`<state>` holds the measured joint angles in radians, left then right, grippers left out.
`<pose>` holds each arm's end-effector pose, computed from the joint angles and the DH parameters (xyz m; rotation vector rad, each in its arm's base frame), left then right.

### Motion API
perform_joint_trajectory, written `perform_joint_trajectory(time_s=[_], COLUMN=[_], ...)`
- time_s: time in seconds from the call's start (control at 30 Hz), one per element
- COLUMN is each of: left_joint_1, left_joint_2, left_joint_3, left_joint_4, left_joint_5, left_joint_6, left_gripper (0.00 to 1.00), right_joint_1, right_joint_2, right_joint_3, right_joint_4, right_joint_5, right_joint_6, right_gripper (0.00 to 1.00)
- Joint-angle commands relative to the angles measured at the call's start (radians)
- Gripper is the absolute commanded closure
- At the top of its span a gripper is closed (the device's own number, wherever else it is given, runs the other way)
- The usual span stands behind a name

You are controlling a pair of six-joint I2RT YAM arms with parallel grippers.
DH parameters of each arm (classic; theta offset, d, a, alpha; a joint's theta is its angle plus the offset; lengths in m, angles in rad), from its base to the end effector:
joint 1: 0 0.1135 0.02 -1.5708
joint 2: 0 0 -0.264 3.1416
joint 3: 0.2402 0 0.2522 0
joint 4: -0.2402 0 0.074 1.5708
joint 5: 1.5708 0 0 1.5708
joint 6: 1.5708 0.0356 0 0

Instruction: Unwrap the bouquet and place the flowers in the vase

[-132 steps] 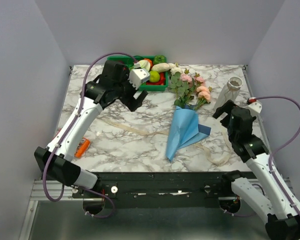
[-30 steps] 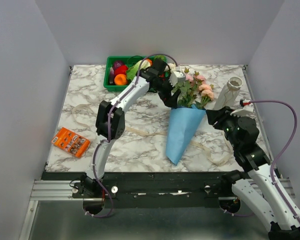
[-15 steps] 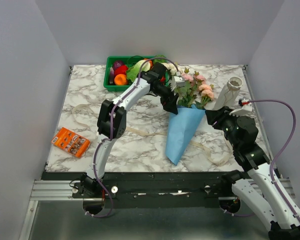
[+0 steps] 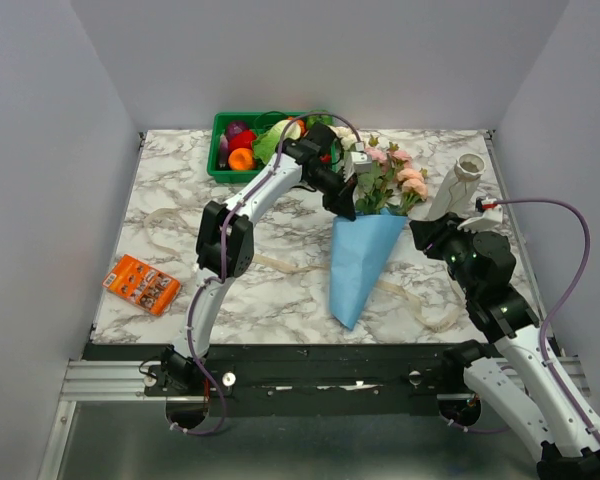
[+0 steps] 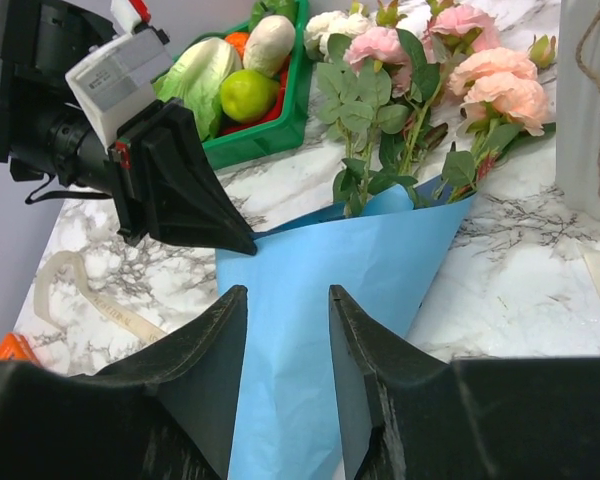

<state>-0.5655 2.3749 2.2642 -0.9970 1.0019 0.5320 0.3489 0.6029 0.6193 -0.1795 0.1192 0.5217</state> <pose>0.4076 -0.2942 0.2459 1.5130 1.8820 -1.3206 0.1465 0.0488 0.3094 0.2408 1.7464 0.5350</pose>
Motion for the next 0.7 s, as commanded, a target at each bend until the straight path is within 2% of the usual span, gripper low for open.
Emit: perform_joint_trajectory(time_s=[0.0,0.17,0.33,0.4,0.57,0.67], left_joint_1=[-0.011,-0.022,-0.105,-0.131,-0.183,-0.197], left_joint_2=[0.003,-0.054,-0.147,-0.158,-0.138,-0.166], left_joint_3=[0.067,0.078,0.051,0.069,0.181,0.167], left_joint_4=[0.006,0.057,0.052,0.054,0.043,0.086], left_joint_5=[0.023,-0.04,-0.167,-0.225,-0.244,-0.302], left_joint_6=[-0.055,-0.168,-0.207,-0.265,-0.378,-0.421], left_gripper=[0.91,0.92,0.91,0.9,0.89,0.75], right_joint_1=[0.005,0.005,0.005,0.004,0.005,0.005], right_joint_2=[-0.003,-0.006,-0.017,-0.026,-0.052,-0.072], right_joint_3=[-0.003,-0.007,-0.013,-0.018,-0.026,-0.029], right_joint_4=[0.018,0.018,0.018,0.018,0.017,0.009], right_joint_5=[-0.02,-0.018,-0.012,-0.007,0.0,0.008], right_joint_6=[-0.014,-0.011,-0.008,-0.005,0.001,0.003], right_gripper=[0.54,0.54,0.54,0.54,0.54,0.54])
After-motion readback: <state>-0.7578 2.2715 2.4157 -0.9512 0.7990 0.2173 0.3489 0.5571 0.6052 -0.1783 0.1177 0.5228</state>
